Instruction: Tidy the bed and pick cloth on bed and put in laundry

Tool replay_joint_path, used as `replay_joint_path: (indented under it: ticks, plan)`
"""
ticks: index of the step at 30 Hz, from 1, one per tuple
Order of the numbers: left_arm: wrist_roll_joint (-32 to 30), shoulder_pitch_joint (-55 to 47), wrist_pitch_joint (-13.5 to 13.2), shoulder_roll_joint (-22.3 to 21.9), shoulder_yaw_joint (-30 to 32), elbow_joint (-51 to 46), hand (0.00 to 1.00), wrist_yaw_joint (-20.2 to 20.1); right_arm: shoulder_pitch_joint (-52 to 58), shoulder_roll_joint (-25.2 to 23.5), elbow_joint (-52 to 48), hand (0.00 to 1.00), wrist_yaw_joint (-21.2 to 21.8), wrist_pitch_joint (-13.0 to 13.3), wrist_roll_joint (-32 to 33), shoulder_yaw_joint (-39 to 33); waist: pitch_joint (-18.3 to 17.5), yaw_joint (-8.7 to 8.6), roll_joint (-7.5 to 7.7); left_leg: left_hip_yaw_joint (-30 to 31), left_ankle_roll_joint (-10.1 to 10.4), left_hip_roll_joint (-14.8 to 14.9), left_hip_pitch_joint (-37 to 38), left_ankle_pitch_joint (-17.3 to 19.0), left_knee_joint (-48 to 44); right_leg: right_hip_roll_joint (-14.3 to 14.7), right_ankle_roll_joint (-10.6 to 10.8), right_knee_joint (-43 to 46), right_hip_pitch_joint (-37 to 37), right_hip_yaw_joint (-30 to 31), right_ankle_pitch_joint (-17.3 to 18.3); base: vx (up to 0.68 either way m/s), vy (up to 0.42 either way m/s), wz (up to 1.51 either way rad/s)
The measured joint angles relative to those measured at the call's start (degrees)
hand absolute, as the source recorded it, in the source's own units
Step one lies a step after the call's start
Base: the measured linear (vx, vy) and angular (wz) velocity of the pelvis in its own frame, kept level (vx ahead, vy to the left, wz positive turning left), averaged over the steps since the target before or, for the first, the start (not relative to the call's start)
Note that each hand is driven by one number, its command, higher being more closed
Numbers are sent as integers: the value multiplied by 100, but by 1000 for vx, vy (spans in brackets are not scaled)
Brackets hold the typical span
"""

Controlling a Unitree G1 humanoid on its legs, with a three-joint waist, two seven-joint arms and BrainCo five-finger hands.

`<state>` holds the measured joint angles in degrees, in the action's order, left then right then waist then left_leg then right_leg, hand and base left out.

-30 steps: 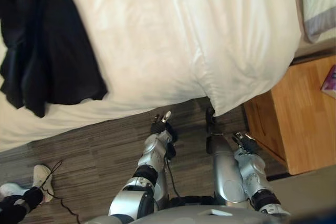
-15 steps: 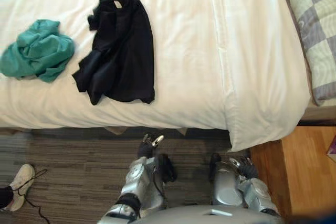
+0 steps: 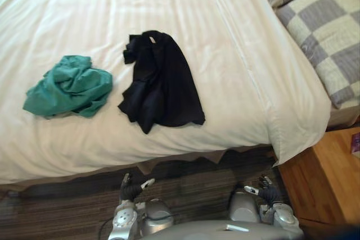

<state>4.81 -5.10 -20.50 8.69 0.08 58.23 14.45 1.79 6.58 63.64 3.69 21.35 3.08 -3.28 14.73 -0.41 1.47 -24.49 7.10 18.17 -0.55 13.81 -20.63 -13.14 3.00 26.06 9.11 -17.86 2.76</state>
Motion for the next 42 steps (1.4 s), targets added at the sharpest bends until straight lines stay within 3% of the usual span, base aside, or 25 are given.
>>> replay_joint_path:
  ticks: [2, 3, 4, 5, 7, 10, 12, 13, 14, 15, 16, 17, 20, 22, 23, 25, 26, 27, 30, 31, 32, 34, 36, 39, 42]
  plan:
    - [-189, 62, 226, -104, -13, 7, 0, 58, -18, -26, -43, 0, 256, 101, 28, 454, -214, -36, 30, -51, -190, -640, 81, -499, 910, 683, 33, -333, -12, -108, 674, 75, 228, 19]
    - [-208, 77, 275, -156, -21, 9, 0, 61, -22, -55, -48, 0, 309, 113, 21, 570, -260, -53, 12, -71, -237, -769, 102, -601, 1078, 892, -12, -674, -97, 1, 741, 100, 199, 28]
    - [-218, 108, 359, -293, -92, 23, 0, 55, -28, -156, -60, 0, 427, 165, -1, 701, -307, -71, 9, -97, -311, -1046, 174, -739, 1363, 1045, -274, -1333, -452, 315, 784, 79, 152, 22]
    - [-222, 124, 382, -365, -134, 32, 0, 50, -82, -104, -53, 0, 496, 186, -12, 721, -323, -55, -108, -100, -333, -1092, 196, -767, 1423, 1050, -348, -1353, -462, 335, 725, 107, 185, 39]
    - [-588, 113, 352, -491, -451, 25, 0, -52, -103, -78, -33, 0, 626, 318, 54, 767, -387, -183, -257, 17, -421, -1251, 381, -890, 1488, 894, -343, -1143, -670, 489, 821, 101, 116, 65]
    - [-843, 144, 363, -451, -438, -48, 0, -48, -128, -287, -21, 0, 782, 329, 357, 861, -490, -127, -63, -23, -371, -1198, -3, -849, 649, 719, -340, -1216, -781, 439, 918, 68, 16, 47]
    - [-844, 174, 342, -430, -381, -231, 0, -96, -155, -383, -145, 0, 762, 181, 360, 973, -408, -58, -42, -46, -301, -843, -649, -773, -820, 688, -344, -1422, -928, 446, 918, 6, -14, 5]
    - [-844, 173, 271, -486, -314, -276, 0, -152, -159, -384, -186, 0, 704, 32, 354, 1054, -358, -2, -152, -128, -346, -515, -846, -523, -1528, 729, -346, -1462, -1102, 454, 918, 14, 47, -24]
    - [-854, 159, 251, -515, -288, -263, 0, -177, -156, -360, -183, 0, 666, -30, 353, 1048, -356, 1, -167, -208, -368, -404, -826, -457, -1626, 727, -345, -1455, -1177, 457, 919, 9, 108, -40]
    - [-878, 85, 224, -567, -271, -241, 0, -241, -143, -307, -174, 0, 566, -118, 359, 1039, -424, -2, -247, -297, -455, -313, -702, -480, -1300, 680, -290, -1400, -1175, 521, 949, 38, 192, -50]
    - [-765, -10, 212, -606, -285, -224, 0, -347, -148, -223, -178, 0, 511, -182, 362, 1043, -484, -22, -405, -260, -481, -338, -508, -939, -507, 689, -143, -1308, -1131, 652, 1042, 31, 170, -58]
    - [-600, -28, 225, -614, -287, -171, 0, -413, -174, -168, -173, 0, 498, -205, 361, 1044, -492, -35, -433, -120, -415, -462, -390, -872, -235, 667, -98, -1246, -1073, 772, 1074, 71, 213, -50]
    - [317, -4, 341, -496, -226, -56, 0, -811, -211, -213, -132, 0, 495, -233, 302, 850, -543, -180, -274, 220, -333, -924, -134, -906, 692, 379, 35, -1225, -867, 931, 1013, 74, 200, -8]
    - [459, -52, 339, -311, -152, -14, 0, -1023, -173, -234, 72, 0, 455, -246, 204, 589, -529, -179, -57, 413, -282, -704, -246, -627, 460, 114, 164, -1220, -909, 1076, 941, -3, 171, -12]
    - [459, -76, 334, -312, -149, 14, 0, -1036, -145, -182, 139, 0, 446, -245, 204, 555, -529, -176, -29, 480, -241, -618, -238, -654, 536, 76, 230, -1242, -909, 1115, 903, 67, 289, -32]
    - [442, -123, 297, -419, -218, 129, 0, -1040, -78, -48, 191, 0, 444, -228, 226, 311, -638, -173, -321, 676, 113, -374, -30, -1172, 1100, 17, 579, -1390, -950, 1233, 780, 88, 350, -40]
    - [434, -85, 281, -410, -211, 252, 0, -1041, -83, -63, 218, 0, 443, -228, 224, 226, -637, -178, -329, 764, 316, -546, 134, -960, 1246, -127, 770, -1450, -1017, 1305, 719, 90, 420, -18]
    - [431, -23, 283, -335, -226, 277, 0, -1035, -73, -179, 235, 0, 459, -222, 232, 120, -620, -221, -137, 732, 214, -819, 223, -1000, 1281, -377, 856, -1512, -1118, 1327, 553, 71, 482, 2]
    - [440, -87, 288, -191, -207, 269, 0, -904, 19, -286, 243, 0, 582, -210, 233, 41, -660, -154, -50, 562, -51, -1083, 489, -894, 1527, -607, 553, -1514, -1160, 1080, -110, 6, 355, -14]
    - [414, -120, 287, -197, -142, 215, 0, -772, 37, -273, 251, 0, 650, -130, 225, 77, -682, -135, -69, 441, -141, -1045, 576, -884, 1668, -558, 280, -1467, -1126, 662, -241, -15, 197, -24]
    - [403, -162, 290, -187, -108, 179, 0, -696, 36, -282, 250, 0, 690, -65, 219, 119, -693, -134, -56, 415, -164, -1042, 596, -890, 1727, -498, 261, -1367, -1079, 513, -232, -2, 193, -32]
    - [408, -193, 398, -165, -64, 154, 0, -534, 38, -269, 183, 0, 735, 82, 219, 393, -707, -179, -34, 361, -242, -1063, 661, -994, 2008, 137, 406, -1276, -940, 453, 324, 11, 105, -30]
    - [367, -176, 472, -184, -64, 180, 0, -512, 66, -262, 18, 0, 715, 73, 284, 463, -698, -234, -71, 440, -292, -1182, 640, -1073, 2094, 593, 224, -1703, -1064, 727, 685, 54, 41, 13]
    - [308, -81, 510, -487, -67, 165, 0, -396, 41, -159, 25, 0, 645, 17, 361, 469, -624, -265, -250, 602, -337, -1337, 782, -1296, 2409, 566, 261, -2010, -1360, 586, 542, 91, 40, 37]
    - [835, -140, 735, -530, 43, 157, 0, -233, 1, -143, 109, 0, 506, -194, 353, 474, -629, -153, -248, 596, -299, -1291, 857, -1320, 2472, 619, 262, -2054, -1443, 578, 540, 87, -22, 12]
